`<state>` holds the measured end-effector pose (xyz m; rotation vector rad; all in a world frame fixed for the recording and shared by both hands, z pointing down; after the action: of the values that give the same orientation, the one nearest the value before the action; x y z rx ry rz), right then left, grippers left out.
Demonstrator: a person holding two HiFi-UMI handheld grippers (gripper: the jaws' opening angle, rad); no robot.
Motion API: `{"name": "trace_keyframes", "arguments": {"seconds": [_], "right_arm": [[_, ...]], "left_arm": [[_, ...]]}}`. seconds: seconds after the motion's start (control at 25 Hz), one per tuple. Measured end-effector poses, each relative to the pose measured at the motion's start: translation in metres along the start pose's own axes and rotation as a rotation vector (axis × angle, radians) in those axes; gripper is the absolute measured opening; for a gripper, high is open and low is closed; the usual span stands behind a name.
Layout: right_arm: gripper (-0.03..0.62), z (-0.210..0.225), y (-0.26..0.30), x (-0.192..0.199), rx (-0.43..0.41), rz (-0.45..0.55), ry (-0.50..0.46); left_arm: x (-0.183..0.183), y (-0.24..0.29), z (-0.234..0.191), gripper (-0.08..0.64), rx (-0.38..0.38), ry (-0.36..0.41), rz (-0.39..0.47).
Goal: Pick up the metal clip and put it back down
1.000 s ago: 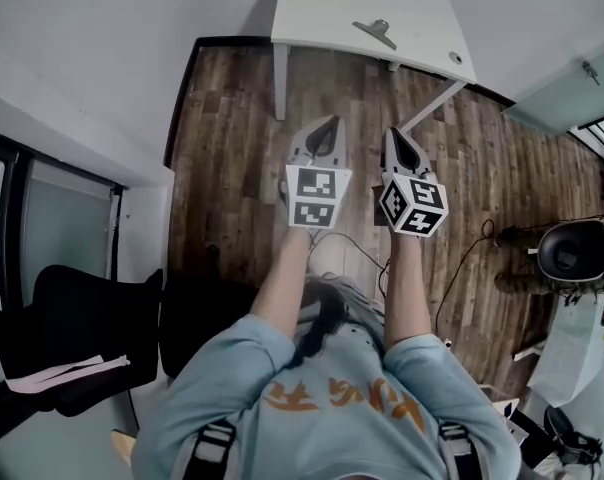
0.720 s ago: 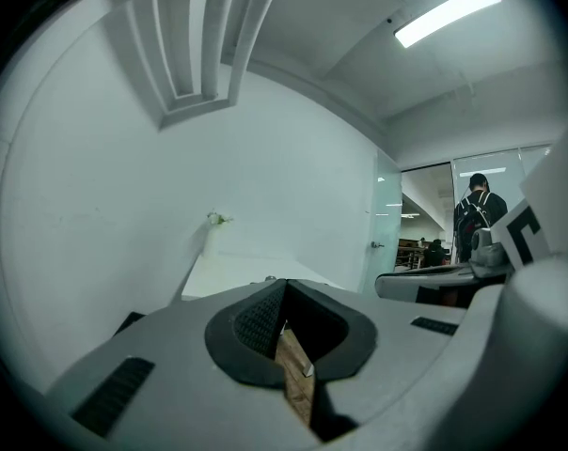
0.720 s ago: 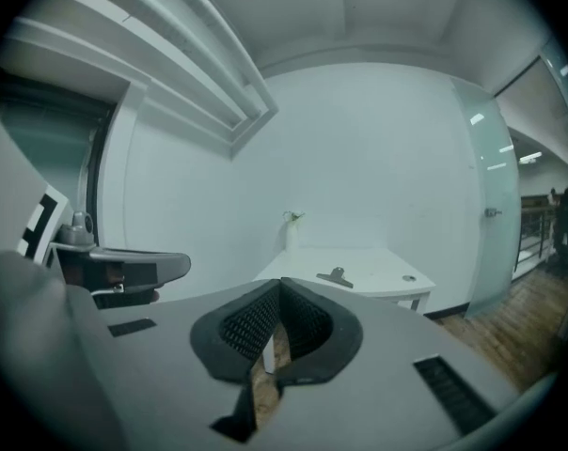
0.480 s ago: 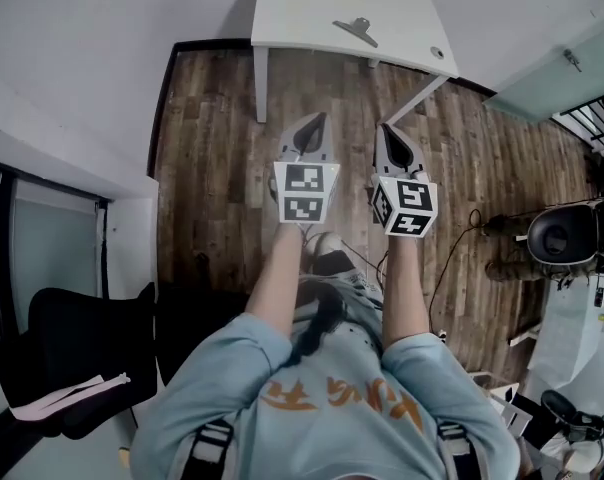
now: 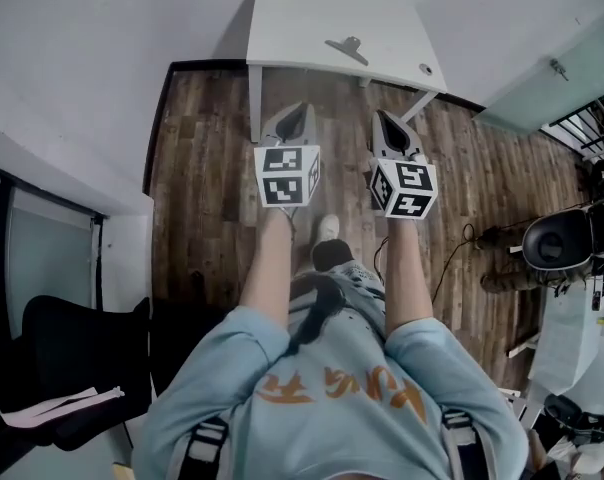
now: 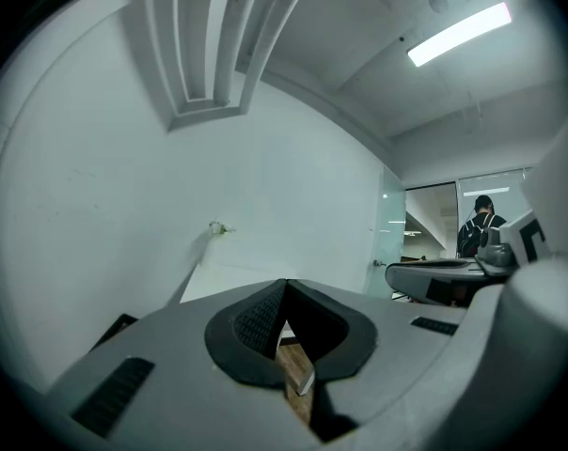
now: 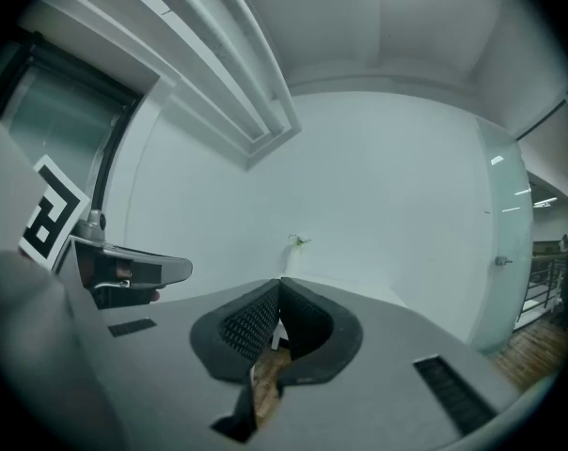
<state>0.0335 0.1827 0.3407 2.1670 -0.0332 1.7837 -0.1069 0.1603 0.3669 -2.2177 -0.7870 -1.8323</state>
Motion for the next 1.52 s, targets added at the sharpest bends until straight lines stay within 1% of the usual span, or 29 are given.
{"name": "trace_keyframes", "arguments": {"seconds": [0.12, 0.24, 0.32, 0.48, 0.56, 0.76, 0.88, 1.0, 1.08, 1.16, 1.24, 1.32, 1.4, 1.52], "right_arm": [[0.014, 0.002, 0.012, -0.016, -0.028, 0.033, -0.004], [0.014, 0.019, 0.028, -0.026, -0.031, 0.068, 0.017], [0.014, 0.039, 0.037, -0.028, -0.011, 0.097, 0.062], [0.014, 0.085, 0.071, -0.020, 0.031, 0.128, 0.152], [0.014, 0.102, 0.092, -0.018, 0.032, 0.133, 0.173], [0.014, 0.149, 0.143, -0.026, 0.023, 0.149, 0.164], [0.014, 0.191, 0.171, -0.038, 0.057, 0.184, 0.118], [0.014, 0.239, 0.207, -0.054, 0.072, 0.185, 0.075], [0.014, 0.269, 0.233, -0.062, 0.062, 0.188, 0.060], [0.014, 0.297, 0.261, -0.068, 0.044, 0.205, 0.069], [0.014, 0.317, 0.293, -0.065, 0.013, 0.202, 0.094], [0.014, 0.330, 0.327, -0.054, -0.023, 0.174, 0.125], [0.014, 0.337, 0.359, -0.049, -0.068, 0.158, 0.155], [0.014, 0.346, 0.397, -0.048, -0.128, 0.172, 0.217]], "left_arm": [[-0.013, 0.004, -0.011, 0.017, -0.028, -0.004, 0.011], [-0.021, 0.017, -0.020, 0.017, -0.069, 0.016, 0.000], [-0.025, 0.026, -0.026, 0.017, -0.092, 0.030, 0.011], [-0.040, 0.058, -0.045, 0.017, -0.171, 0.080, 0.035], [-0.047, 0.082, -0.050, 0.017, -0.175, 0.075, 0.026], [-0.059, 0.156, -0.043, 0.017, -0.161, 0.076, 0.014], [-0.066, 0.213, -0.040, 0.017, -0.140, 0.077, 0.008], [-0.076, 0.271, -0.037, 0.017, -0.143, 0.050, 0.013], [-0.086, 0.305, -0.028, 0.017, -0.148, 0.050, 0.045], [-0.099, 0.339, -0.017, 0.017, -0.139, 0.080, 0.078], [-0.107, 0.370, -0.009, 0.017, -0.100, 0.097, 0.092], [-0.110, 0.396, -0.009, 0.017, -0.072, 0.087, 0.083], [-0.116, 0.416, -0.020, 0.017, -0.110, 0.091, 0.064], [-0.131, 0.439, -0.037, 0.017, -0.177, 0.124, 0.033]]}}
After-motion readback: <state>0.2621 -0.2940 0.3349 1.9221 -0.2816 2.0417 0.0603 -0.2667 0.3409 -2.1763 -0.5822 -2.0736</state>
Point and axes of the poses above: the fingertips, and each gripper's own axes: y forward along the fingers, z to its right, x out of its underside, the point moved 2 cm from there along -y, backward along the fingers, and after that the axes turned 7 degrees about -z, right-handed, at the moved point
